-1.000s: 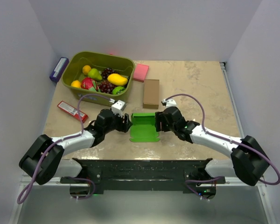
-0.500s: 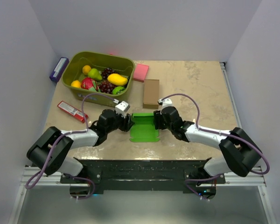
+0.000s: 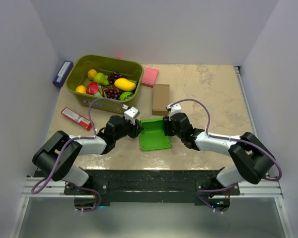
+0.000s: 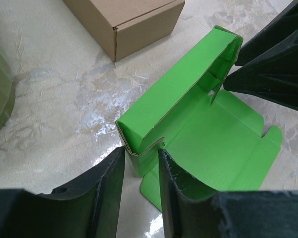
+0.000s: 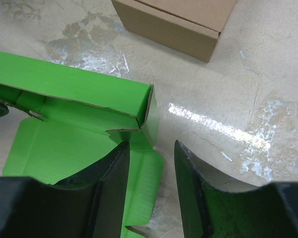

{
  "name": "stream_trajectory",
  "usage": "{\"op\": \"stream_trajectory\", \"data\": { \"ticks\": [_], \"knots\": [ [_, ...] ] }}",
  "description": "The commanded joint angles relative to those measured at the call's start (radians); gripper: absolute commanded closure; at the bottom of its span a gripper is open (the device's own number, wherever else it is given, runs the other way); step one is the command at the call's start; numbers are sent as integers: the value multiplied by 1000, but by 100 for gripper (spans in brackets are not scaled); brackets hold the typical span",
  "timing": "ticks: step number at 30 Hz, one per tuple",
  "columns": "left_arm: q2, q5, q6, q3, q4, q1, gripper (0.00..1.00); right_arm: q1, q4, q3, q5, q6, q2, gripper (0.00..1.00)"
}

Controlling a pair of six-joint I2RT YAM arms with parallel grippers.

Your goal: Fold the paper box

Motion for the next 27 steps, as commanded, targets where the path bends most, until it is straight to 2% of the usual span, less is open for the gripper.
{"op": "stream_trajectory", "data": {
  "ticks": [1, 13, 22, 27],
  "knots": [
    [21, 18, 30, 38, 83, 9, 63, -2, 74, 1, -6, -28, 10, 57],
    [64, 8, 17, 44, 147, 3, 69, -3, 119, 9, -31, -50, 41, 68],
    [101, 6, 13, 64, 185, -12, 72, -3, 134, 39, -63, -57, 84, 80],
    [121, 0, 11, 80, 190, -18, 73, -3, 142, 43, -71, -56, 96, 80]
  ]
}}
